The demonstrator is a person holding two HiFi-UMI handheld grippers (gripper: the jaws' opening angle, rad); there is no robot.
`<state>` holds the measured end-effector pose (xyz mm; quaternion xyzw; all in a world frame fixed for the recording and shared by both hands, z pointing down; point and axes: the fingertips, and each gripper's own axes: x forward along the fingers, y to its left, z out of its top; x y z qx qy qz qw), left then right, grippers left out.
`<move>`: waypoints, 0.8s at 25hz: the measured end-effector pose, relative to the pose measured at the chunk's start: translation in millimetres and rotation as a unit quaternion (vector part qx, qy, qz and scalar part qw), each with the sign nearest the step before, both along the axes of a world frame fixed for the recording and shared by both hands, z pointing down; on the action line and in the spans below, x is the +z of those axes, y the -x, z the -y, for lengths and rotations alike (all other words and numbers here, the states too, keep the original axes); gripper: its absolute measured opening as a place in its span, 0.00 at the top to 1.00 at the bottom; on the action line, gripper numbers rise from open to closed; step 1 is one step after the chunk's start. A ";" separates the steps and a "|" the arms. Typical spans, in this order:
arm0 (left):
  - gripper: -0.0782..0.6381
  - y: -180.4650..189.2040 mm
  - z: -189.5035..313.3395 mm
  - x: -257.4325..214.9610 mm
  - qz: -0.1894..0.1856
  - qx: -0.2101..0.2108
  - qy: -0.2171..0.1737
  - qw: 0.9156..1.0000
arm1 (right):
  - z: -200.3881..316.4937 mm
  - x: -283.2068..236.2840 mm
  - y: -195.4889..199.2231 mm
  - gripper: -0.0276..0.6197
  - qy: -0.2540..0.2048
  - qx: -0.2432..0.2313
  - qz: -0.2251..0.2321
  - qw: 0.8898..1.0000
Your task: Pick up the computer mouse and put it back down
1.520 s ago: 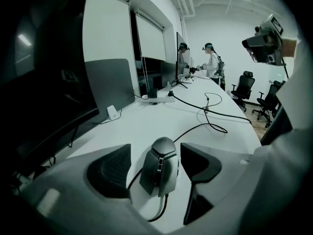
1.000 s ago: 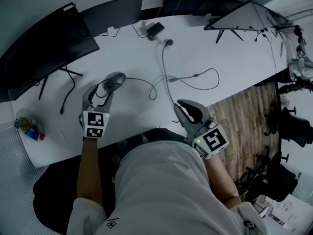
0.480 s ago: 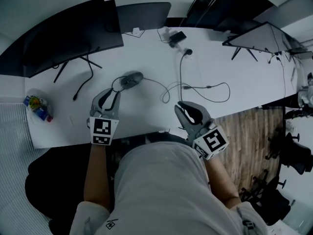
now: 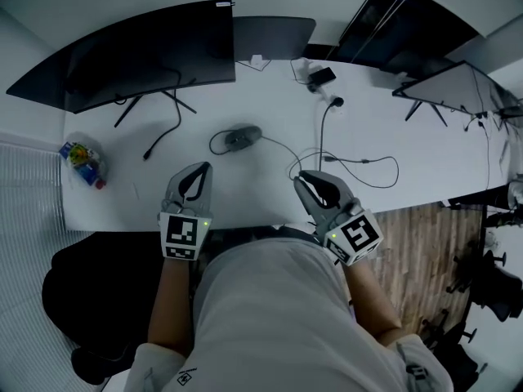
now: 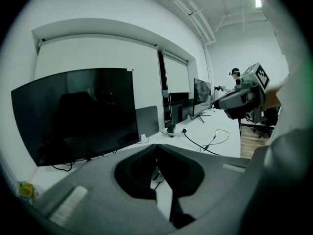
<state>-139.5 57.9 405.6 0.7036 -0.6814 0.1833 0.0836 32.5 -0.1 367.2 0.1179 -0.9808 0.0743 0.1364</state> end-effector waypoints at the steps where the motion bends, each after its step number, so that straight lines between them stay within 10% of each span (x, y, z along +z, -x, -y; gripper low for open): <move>1: 0.88 0.5 -3.1 -4.3 -0.004 -0.006 -0.007 1.000 | -0.7 -0.4 2.9 0.88 0.001 -0.004 0.002 1.000; 20: 0.88 1.3 -41.3 -39.5 -0.063 -0.030 -0.059 0.996 | -16.9 -9.7 44.1 0.88 0.005 -0.065 0.020 0.998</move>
